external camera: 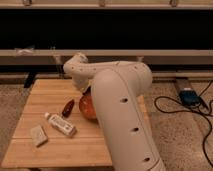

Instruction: Push the eraser across the table

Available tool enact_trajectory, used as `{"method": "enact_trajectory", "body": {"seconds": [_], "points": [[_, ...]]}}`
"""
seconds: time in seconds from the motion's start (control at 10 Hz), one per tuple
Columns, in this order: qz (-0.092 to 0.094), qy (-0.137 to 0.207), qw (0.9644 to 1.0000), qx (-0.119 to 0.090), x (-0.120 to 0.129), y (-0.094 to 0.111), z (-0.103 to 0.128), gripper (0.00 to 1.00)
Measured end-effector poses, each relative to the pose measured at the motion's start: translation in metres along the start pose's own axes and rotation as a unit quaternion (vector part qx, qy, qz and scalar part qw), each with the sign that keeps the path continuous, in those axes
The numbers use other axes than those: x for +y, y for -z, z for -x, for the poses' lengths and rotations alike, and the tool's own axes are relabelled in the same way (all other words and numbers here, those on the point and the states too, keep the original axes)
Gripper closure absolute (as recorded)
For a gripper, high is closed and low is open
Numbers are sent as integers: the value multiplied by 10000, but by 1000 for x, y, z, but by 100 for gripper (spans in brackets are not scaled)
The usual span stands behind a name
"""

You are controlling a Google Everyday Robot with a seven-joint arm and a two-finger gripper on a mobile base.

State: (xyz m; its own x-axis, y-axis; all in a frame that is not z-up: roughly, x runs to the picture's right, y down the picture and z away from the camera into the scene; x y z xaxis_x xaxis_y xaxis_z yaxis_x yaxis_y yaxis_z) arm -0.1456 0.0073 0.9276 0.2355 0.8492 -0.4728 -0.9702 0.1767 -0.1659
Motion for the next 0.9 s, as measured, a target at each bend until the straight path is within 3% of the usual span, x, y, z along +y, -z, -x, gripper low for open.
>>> {"method": "enact_trajectory", "body": {"seconds": [0.4,0.9], "points": [[515,48,9986,-99,2,13,13,20],[538,40,9985,-96,2,13,13,20]]}}
